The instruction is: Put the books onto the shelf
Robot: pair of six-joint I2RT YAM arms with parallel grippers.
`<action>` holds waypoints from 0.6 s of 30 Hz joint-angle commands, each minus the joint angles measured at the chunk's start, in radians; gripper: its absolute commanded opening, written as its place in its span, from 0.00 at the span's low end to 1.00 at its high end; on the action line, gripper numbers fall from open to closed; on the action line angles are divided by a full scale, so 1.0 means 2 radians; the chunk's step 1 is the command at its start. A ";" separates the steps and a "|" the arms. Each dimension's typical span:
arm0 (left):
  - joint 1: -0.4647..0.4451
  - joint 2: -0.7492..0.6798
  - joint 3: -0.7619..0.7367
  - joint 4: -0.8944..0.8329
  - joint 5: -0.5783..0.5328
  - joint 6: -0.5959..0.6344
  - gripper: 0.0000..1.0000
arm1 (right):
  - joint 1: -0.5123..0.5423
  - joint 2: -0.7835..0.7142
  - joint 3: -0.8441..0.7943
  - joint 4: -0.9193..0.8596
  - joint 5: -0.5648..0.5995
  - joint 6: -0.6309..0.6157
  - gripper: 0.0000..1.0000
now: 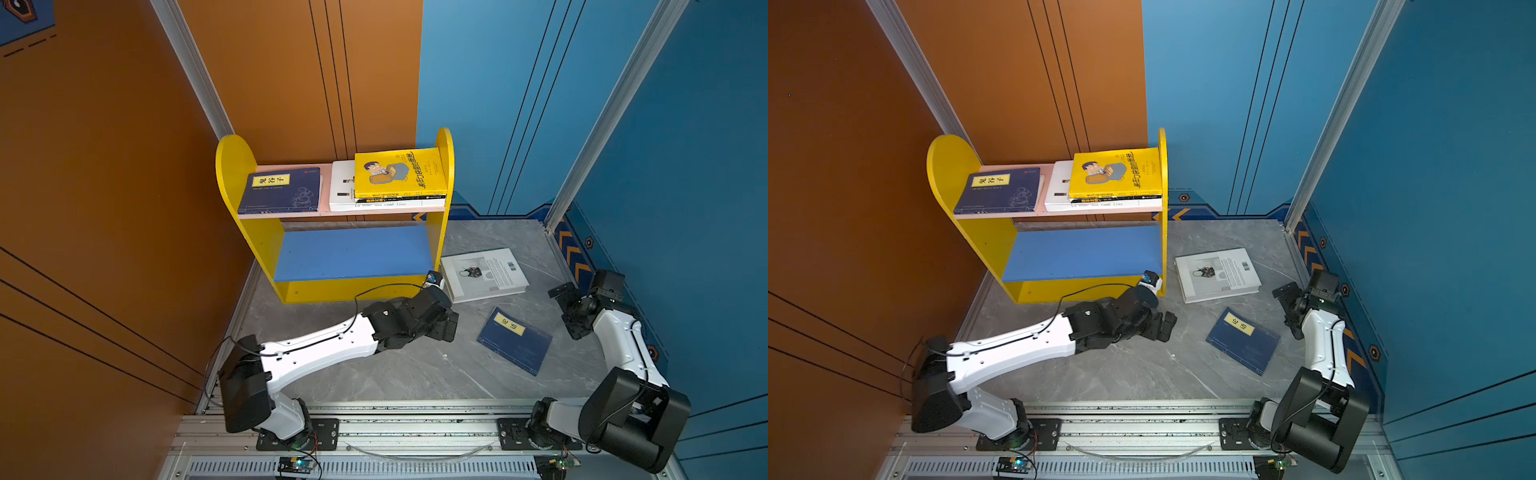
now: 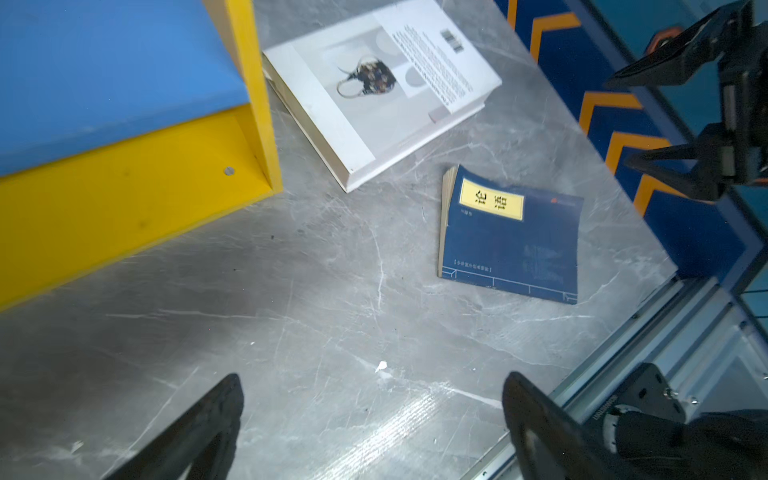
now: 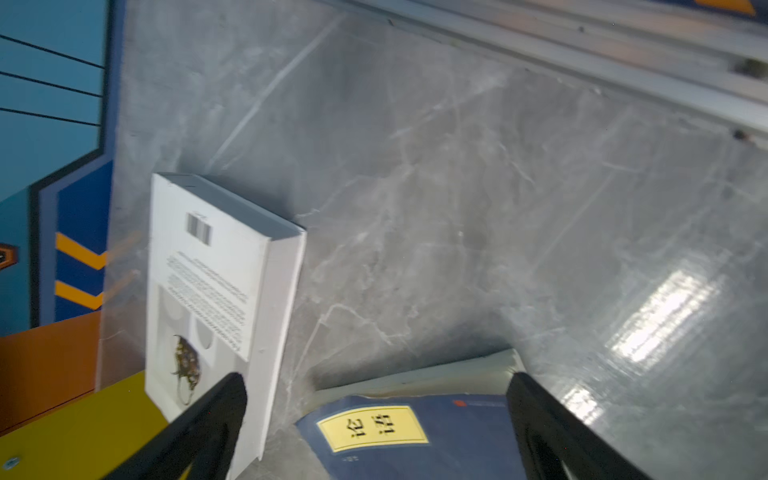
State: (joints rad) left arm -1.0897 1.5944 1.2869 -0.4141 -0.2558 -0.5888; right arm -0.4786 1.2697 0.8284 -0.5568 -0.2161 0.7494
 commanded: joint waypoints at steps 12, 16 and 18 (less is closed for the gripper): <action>0.001 0.211 0.154 0.043 0.082 -0.011 0.98 | 0.048 0.077 -0.065 0.078 0.028 -0.004 1.00; 0.008 0.201 0.128 0.043 0.077 -0.026 0.98 | 0.084 0.107 -0.063 0.092 0.031 -0.011 0.97; 0.014 0.190 0.108 0.043 0.071 -0.038 0.98 | 0.100 0.121 -0.061 0.100 0.023 -0.018 0.96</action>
State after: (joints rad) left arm -1.0809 2.0098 1.5452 -0.3157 -0.1184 -0.6212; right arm -0.3138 1.4490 0.7242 -0.3775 -0.1532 0.7349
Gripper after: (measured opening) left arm 0.979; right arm 0.966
